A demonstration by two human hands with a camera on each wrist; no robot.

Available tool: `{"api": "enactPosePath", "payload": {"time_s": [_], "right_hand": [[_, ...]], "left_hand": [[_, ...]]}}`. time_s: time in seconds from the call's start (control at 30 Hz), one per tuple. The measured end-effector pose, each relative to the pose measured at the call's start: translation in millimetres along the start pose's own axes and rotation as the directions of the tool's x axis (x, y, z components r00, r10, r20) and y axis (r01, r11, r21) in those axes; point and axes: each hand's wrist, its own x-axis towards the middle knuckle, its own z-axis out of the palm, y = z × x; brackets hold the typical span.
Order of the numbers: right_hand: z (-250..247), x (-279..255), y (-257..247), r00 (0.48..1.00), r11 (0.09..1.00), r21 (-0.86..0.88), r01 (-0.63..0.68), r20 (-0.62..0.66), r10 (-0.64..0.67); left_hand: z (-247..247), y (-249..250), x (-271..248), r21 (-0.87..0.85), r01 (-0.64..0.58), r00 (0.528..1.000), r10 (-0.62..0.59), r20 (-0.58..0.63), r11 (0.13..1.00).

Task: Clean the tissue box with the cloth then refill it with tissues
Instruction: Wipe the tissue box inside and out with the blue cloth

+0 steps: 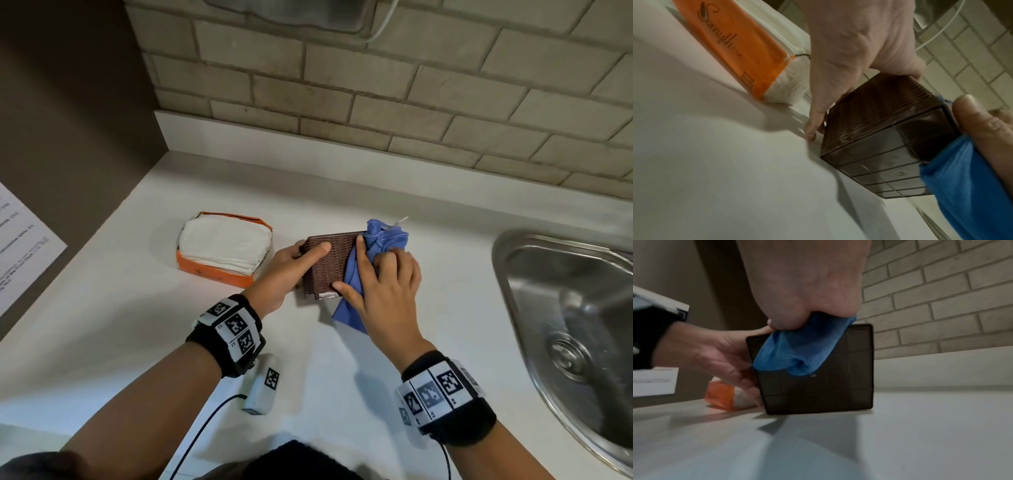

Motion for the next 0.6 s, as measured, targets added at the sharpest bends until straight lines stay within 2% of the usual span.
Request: {"api": "enactPosePath", "payload": {"time_s": [0.07,0.2,0.23,0.3,0.37,0.4,0.5,0.6], "right_hand": [[-1.2,5.3,4.6,1.000,1.000,0.002,-0.002,0.001,0.002],[-2.7,13.5,8.7,0.992,0.988,0.089,-0.125,0.011,0.125],[-3.9,14.0,-0.3,0.994,0.989,0.096,-0.109,0.013,0.108],[-3.6,9.7,-17.7,1.000,0.996,0.092,0.007,0.015,-0.008],[-4.9,7.0,-15.6,0.996,0.988,0.127,0.082,0.036,-0.088],[-4.4,7.7,-6.8,0.997,0.985,0.161,0.064,0.039,-0.071],[1.7,12.0,23.9,0.994,0.953,0.285,-0.100,0.059,0.087],[4.6,9.6,18.3,0.986,0.956,0.249,-0.153,0.099,0.132]], "left_hand": [[-1.2,-1.6,0.5,0.000,0.002,1.000,-0.002,0.000,1.000],[-2.2,-3.1,2.1,0.008,0.001,1.000,-0.001,-0.024,1.000],[-2.2,-3.8,2.2,0.004,-0.005,1.000,0.005,-0.028,1.000],[-1.3,-5.2,2.2,-0.001,-0.025,0.999,0.025,-0.022,1.000],[-1.5,-7.1,3.1,0.007,-0.035,0.999,0.035,-0.017,0.999],[-1.8,-7.9,3.9,0.008,-0.035,0.999,0.035,-0.028,0.999],[-3.5,-8.2,5.5,0.038,-0.032,0.998,0.034,-0.053,0.999],[-2.9,-9.4,6.4,0.059,-0.028,0.997,0.032,-0.067,0.998]]}}
